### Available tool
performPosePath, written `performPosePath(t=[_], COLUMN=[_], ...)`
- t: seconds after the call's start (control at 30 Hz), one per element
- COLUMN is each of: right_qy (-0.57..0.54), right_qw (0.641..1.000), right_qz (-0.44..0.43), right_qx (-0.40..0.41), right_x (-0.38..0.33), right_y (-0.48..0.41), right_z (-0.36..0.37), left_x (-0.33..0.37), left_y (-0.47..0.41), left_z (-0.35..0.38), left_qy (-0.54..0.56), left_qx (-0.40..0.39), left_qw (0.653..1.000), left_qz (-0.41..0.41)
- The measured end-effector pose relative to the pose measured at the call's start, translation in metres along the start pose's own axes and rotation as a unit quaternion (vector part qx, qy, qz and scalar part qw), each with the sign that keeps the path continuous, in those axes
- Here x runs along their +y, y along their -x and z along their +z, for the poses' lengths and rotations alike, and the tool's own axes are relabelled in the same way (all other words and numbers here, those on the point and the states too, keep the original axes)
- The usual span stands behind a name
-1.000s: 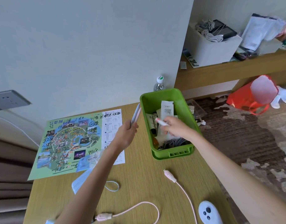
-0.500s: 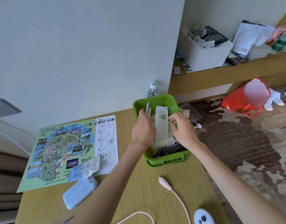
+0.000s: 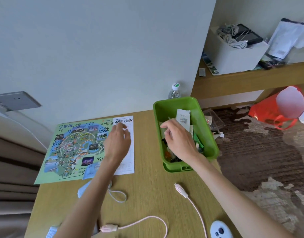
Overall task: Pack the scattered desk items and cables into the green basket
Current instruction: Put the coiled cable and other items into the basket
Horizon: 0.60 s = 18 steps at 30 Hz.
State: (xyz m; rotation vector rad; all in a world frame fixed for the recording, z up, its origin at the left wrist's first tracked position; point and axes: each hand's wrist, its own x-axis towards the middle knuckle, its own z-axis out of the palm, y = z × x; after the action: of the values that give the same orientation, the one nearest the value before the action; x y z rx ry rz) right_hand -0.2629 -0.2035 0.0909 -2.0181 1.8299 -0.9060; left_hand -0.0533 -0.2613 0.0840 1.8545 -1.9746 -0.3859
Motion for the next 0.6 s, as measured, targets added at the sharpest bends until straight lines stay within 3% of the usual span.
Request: performPosePath(t=[0.17, 0.4, 0.47, 0.6], right_qy=[-0.003, 0.027, 0.039, 0.036], right_qw=[0.996, 0.968, 0.956, 0.953], right_qz=[-0.071, -0.093, -0.088, -0.049], right_qx=[-0.047, -0.234, -0.278, -0.296], right_x=[-0.052, -0.078, -0.075, -0.073], right_y=[-0.008, 0.003, 0.009, 0.022], right_z=[0.047, 0.132, 0.150, 0.174], left_x=[-0.098, -0.173, -0.182, -0.189], left_y=[0.017, 0.043, 0.049, 0.052], left_z=[-0.007, 0.015, 0.025, 0.034], left_qy=[-0.033, -0.076, -0.090, -0.083], left_qx=[-0.063, -0.331, -0.315, -0.205], left_qw=[0.994, 0.939, 0.944, 0.975], left_qz=[-0.077, -0.060, -0.046, 0.001])
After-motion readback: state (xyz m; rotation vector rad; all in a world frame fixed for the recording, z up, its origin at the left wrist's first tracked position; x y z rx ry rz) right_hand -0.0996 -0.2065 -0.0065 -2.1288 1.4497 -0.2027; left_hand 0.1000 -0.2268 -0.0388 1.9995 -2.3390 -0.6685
